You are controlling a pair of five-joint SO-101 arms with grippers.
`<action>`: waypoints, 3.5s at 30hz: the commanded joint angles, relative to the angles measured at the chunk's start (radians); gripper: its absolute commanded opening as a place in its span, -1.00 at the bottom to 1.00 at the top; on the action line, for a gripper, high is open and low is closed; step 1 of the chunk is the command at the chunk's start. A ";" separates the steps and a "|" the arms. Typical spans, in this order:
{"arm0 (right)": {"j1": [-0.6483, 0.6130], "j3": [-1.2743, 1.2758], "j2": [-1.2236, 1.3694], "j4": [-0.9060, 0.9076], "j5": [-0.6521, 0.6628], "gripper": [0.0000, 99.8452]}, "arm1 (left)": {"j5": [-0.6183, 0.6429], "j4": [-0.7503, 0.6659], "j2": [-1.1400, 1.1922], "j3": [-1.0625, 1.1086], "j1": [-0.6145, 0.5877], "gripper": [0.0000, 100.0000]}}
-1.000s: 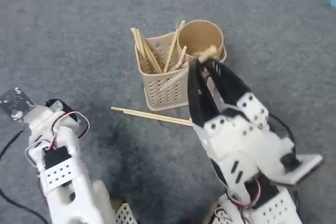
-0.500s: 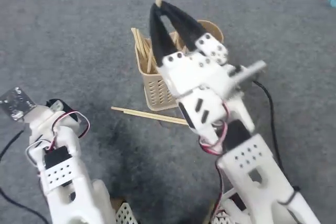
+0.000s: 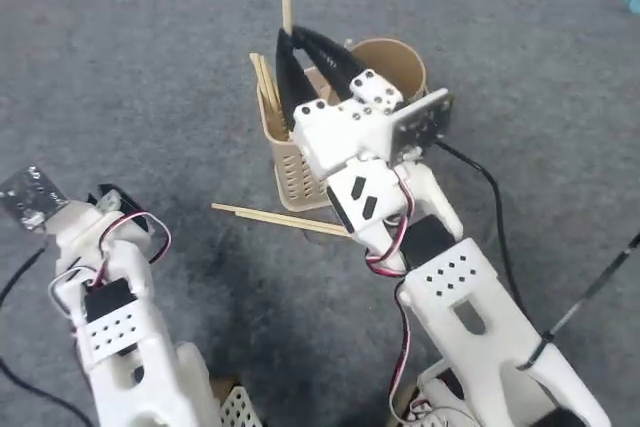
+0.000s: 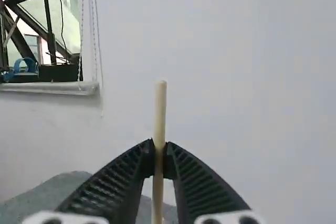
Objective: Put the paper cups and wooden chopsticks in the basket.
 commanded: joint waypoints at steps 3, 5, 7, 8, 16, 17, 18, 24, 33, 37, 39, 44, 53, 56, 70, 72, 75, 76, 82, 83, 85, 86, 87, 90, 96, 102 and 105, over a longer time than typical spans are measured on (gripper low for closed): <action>0.018 -0.052 -0.031 0.162 0.006 -0.73 | -0.008 -0.023 -0.006 -0.018 0.009 -0.84; 0.018 -0.081 -0.077 0.260 -0.009 -0.76 | -0.008 -0.023 -0.006 -0.018 0.011 -0.84; 0.019 -0.103 -0.148 0.361 -0.074 -0.80 | -0.008 -0.023 -0.006 -0.018 0.011 -0.84; 0.019 -0.110 -0.186 0.418 -0.103 -0.82 | -0.008 -0.023 -0.006 -0.018 0.011 -0.84; 0.019 -0.112 -0.498 1.033 -0.152 -0.83 | -0.008 0.057 -0.005 -0.024 0.052 -0.84; 0.019 -0.112 -0.527 1.116 -0.150 -0.83 | -0.006 0.069 -0.005 -0.025 0.057 -0.84; 0.019 -0.112 -0.552 1.199 -0.150 -0.83 | -0.005 0.077 -0.005 -0.027 0.064 -0.84; 0.019 -0.032 -0.618 1.570 -0.133 -0.83 | 0.063 0.172 -0.003 -0.064 0.089 -0.83; 0.108 0.216 -0.624 1.552 0.091 -0.84 | 0.063 0.351 -0.003 -0.131 0.215 -0.83; 0.160 0.361 -0.624 1.477 0.130 -0.84 | 0.063 0.374 0.000 -0.153 0.218 -0.83; 0.182 0.413 -0.624 1.420 0.135 -0.84 | 0.063 0.374 0.032 -0.156 0.238 -0.83; 0.220 0.520 -0.615 1.316 0.130 -0.84 | 0.068 0.368 0.273 -0.249 0.325 -0.83; 0.197 0.761 -0.625 1.044 0.137 -0.84 | 0.155 0.445 0.743 -0.552 0.388 -0.83; 0.180 0.766 -0.624 1.046 0.137 -0.84 | 0.192 0.451 0.893 -0.653 0.388 -0.83; 0.177 0.766 -0.616 1.046 0.201 -0.84 | 0.247 0.592 1.171 -0.960 0.365 -0.83; 0.177 0.766 -0.616 1.046 0.206 -0.84 | 0.247 0.615 1.171 -0.978 0.365 -0.83; 0.177 0.766 -0.616 1.046 0.207 -0.84 | 0.247 0.671 1.171 -1.023 0.365 -0.83; 0.177 0.766 -0.616 1.046 0.207 -0.84 | 0.247 0.686 1.171 -1.038 0.365 -0.83; 0.177 0.766 -0.616 1.046 0.209 -0.84 | 0.249 0.776 1.171 -1.116 0.388 -0.83; 0.177 0.766 -0.616 1.046 0.209 -0.84 | 0.250 0.795 1.163 -1.124 0.399 -0.83; 0.177 0.766 -0.616 1.046 0.209 -0.84 | 0.267 0.818 1.132 -1.115 0.439 -0.83; 0.177 0.766 -0.616 1.046 0.209 -0.84 | 0.276 0.819 1.112 -1.102 0.463 -0.83; 0.177 0.766 -0.616 1.046 0.209 -0.84 | 0.285 0.818 1.096 -1.086 0.485 -0.83; 0.177 0.766 -0.616 1.047 0.209 -0.84 | 0.310 0.770 1.069 -1.036 0.528 -0.83; 0.177 0.766 -0.616 1.047 0.209 -0.84 | 0.311 0.727 1.138 -1.017 0.528 -0.83; 0.177 0.767 -0.616 1.047 0.209 -0.84 | 0.311 0.723 1.198 -1.020 0.473 -0.83; 0.177 0.767 -0.616 1.047 0.209 -0.84 | 0.311 0.723 1.200 -1.013 0.462 -0.83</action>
